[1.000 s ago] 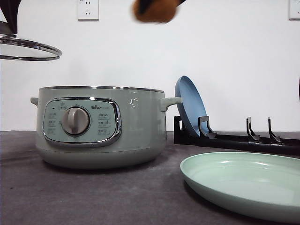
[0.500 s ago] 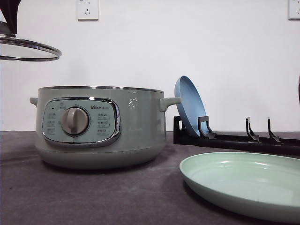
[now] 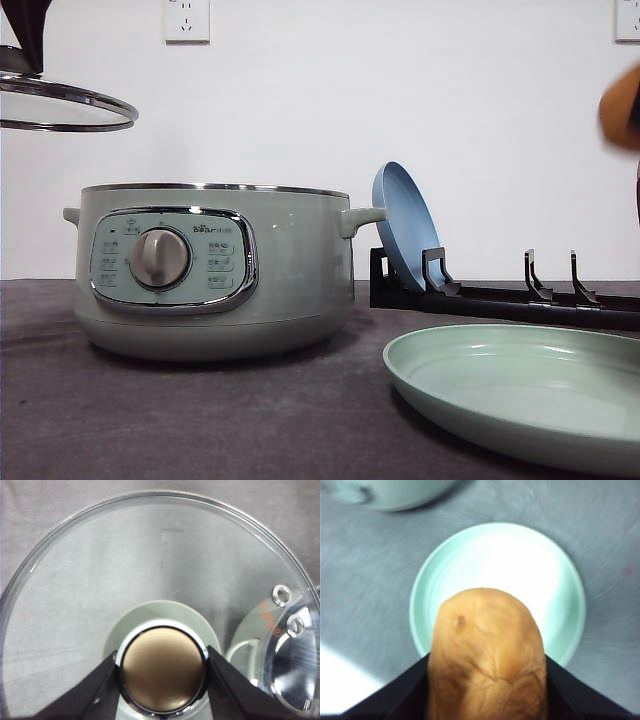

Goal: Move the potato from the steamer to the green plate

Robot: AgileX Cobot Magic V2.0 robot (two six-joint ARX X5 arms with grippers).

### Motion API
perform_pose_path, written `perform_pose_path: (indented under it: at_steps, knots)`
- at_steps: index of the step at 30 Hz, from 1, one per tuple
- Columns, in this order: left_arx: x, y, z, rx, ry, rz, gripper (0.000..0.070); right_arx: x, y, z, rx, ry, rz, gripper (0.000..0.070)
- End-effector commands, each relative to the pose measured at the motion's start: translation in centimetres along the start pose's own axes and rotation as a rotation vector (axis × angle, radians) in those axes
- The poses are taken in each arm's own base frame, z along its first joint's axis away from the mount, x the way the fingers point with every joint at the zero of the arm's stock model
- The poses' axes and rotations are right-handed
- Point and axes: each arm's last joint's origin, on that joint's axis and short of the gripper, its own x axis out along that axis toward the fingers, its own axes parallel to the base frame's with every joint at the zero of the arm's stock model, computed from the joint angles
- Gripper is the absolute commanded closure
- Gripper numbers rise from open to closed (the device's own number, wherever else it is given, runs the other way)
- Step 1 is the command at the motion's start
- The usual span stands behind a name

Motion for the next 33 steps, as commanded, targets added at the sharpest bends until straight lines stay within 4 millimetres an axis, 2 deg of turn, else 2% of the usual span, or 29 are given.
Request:
perform_pose_path:
  at_steps: [1, 10, 19, 26, 33]
  knots:
    - [-1.9, -0.1, 0.5, -0.001, -0.088, -0.002, 0.07, 0.9, 0.0, 0.2, 0.081, -0.028, 0.012, 0.0506]
    - [-1.9, -0.3, 0.5, 0.003, -0.091, -0.006, 0.07, 6.9, -1.2, -0.3, 0.089, 0.013, -0.001, 0.0506]
    - [-1.9, -0.3, 0.5, 0.003, -0.093, -0.005, 0.07, 11.1, -1.5, 0.6, 0.081, 0.089, 0.027, 0.0506]
    - [-1.9, -0.3, 0.5, 0.003, -0.093, -0.006, 0.07, 13.5, -1.9, 0.6, 0.059, 0.132, 0.017, 0.0506]
    - [-1.9, -0.3, 0.5, 0.003, -0.093, -0.005, 0.07, 14.7, -2.1, 0.6, 0.062, 0.152, 0.012, 0.0506]
